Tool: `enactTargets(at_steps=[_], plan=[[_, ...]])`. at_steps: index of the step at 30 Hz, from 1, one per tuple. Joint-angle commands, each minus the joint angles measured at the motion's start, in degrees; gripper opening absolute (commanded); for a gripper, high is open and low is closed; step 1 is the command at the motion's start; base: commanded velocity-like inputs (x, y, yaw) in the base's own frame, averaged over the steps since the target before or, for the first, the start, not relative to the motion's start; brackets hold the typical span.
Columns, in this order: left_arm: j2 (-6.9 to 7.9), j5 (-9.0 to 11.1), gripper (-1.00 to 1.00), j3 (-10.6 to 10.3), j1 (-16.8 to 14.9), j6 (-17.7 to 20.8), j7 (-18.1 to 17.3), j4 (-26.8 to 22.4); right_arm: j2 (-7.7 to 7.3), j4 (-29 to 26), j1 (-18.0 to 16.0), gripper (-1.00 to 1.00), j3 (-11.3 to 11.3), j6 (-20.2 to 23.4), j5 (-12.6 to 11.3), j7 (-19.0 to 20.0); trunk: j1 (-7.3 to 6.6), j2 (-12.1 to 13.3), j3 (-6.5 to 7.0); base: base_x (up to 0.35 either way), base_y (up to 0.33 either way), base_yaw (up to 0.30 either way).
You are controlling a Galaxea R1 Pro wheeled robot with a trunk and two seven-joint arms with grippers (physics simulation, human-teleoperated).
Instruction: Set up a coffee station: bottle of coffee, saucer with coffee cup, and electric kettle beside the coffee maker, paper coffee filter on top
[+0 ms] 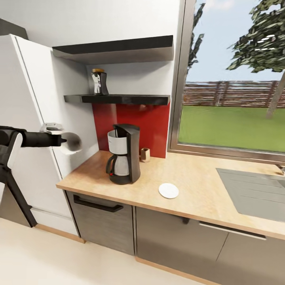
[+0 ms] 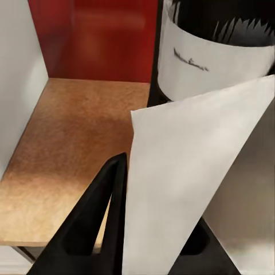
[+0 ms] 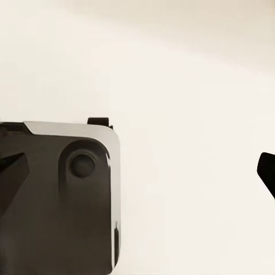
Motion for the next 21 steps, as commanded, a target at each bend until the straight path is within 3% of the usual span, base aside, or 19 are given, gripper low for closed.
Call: enactTargets(at_steps=[1,4,5,7,10,13,14,18,21], plan=[[0.01,0.03,-1.0,-0.1,-1.69,0.3,-0.52,1.67,0.0,0.0,-0.03,1.0,-0.02,-0.13,-0.03,-0.03,0.04,-0.11,-0.13,0.017,0.026,0.0],[-0.15,-0.05,-1.0,-0.86,-6.36,0.3,-1.28,6.95,0.0,0.01,-0.02,1.0,-0.09,-0.06,-0.11,-0.05,0.04,-0.11,-0.13,0.008,0.013,0.0],[-0.34,-0.04,-1.0,-3.73,-10.32,0.32,-1.61,11.74,0.0,0.01,-0.01,1.0,-0.07,-0.04,-0.15,-0.05,0.04,-0.11,-0.13,0.002,0.003,0.0],[-0.63,0.02,-1.0,-6.93,-13.43,0.34,-1.73,15.54,0.0,0.02,-0.02,1.0,-0.07,-0.03,-0.16,-0.05,0.04,-0.11,-0.13,0.001,0.002,0.0],[-1.74,0.24,-1.0,-13.4,-19.64,0.54,-2.39,23.01,0.0,0.02,-0.01,1.0,-0.07,-0.02,-0.17,-0.05,0.04,-0.11,-0.13,0.0,0.0,0.0],[-3.29,0.18,-1.0,-16.6,-24.11,0.57,-5.0,29.31,-0.05,0.02,-0.02,1.0,-0.1,-0.02,-0.17,-0.05,0.04,-0.11,-0.13,0.0,0.0,0.0],[-4.52,0.0,-1.0,-17.72,-26.32,0.52,-6.59,32.71,-0.07,0.02,-0.02,1.0,-0.12,-0.02,-0.17,-0.05,0.04,-0.11,-0.13,0.0,0.0,0.0],[-6.51,-0.16,-1.0,-19.98,-29.12,0.57,-8.15,36.91,-0.22,0.03,0.0,1.0,-0.15,-0.02,-0.17,-0.05,0.04,-0.11,-0.13,0.0,0.0,-0.005],[-6.91,-0.19,-1.0,-21.7,-29.56,0.63,-8.84,37.89,-0.3,0.09,0.0,1.0,-0.09,-0.02,-0.17,-0.01,0.04,-0.11,-0.13,0.0,0.0,-0.145]])
